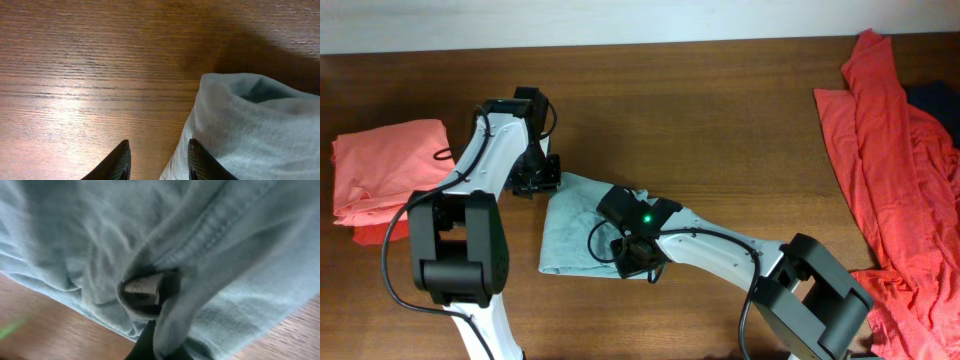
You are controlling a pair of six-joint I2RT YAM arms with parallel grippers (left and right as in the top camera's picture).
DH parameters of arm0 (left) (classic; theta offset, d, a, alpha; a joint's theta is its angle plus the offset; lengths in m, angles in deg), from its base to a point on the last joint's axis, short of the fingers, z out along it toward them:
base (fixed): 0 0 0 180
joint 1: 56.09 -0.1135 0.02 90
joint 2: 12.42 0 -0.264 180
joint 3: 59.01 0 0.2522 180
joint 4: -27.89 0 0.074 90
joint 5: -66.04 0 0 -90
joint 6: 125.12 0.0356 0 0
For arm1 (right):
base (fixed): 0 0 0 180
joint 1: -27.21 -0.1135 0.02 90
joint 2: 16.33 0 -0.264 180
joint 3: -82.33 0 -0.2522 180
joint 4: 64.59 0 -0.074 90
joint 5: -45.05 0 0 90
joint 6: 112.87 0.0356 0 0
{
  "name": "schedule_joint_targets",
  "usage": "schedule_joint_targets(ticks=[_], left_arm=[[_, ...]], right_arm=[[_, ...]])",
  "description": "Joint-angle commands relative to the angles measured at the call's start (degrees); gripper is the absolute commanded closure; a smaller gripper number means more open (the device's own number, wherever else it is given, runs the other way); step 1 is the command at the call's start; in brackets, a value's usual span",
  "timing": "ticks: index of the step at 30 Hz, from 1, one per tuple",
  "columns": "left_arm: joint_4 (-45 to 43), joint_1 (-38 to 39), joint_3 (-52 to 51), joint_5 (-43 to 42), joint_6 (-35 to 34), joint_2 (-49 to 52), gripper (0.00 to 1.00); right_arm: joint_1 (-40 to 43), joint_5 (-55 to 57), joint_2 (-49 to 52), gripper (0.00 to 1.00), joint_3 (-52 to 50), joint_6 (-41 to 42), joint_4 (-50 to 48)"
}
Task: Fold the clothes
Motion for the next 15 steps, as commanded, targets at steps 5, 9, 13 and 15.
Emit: schedule_joint_targets(ticks=[5, 9, 13, 15], left_arm=[[-0.3, 0.1, 0.6, 0.6, 0.3, 0.4, 0.63], [-0.5, 0.1, 0.6, 0.6, 0.3, 0.4, 0.62], [-0.2, 0.1, 0.6, 0.6, 0.3, 0.4, 0.63], [-0.1, 0.1, 0.6, 0.6, 0.3, 0.4, 0.62]], right_arm=[[-0.2, 7.2, -6.9, 0.96, 1.2, 1.4, 8.7], [-0.2, 7.6, -7.9, 0.91, 1.2, 1.4, 13.7], [-0.2, 8.5, -7.7, 0.85, 1.2, 1.4, 17.1], [-0.2, 9.1, -7.6, 0.84, 1.2, 1.4, 16.6]])
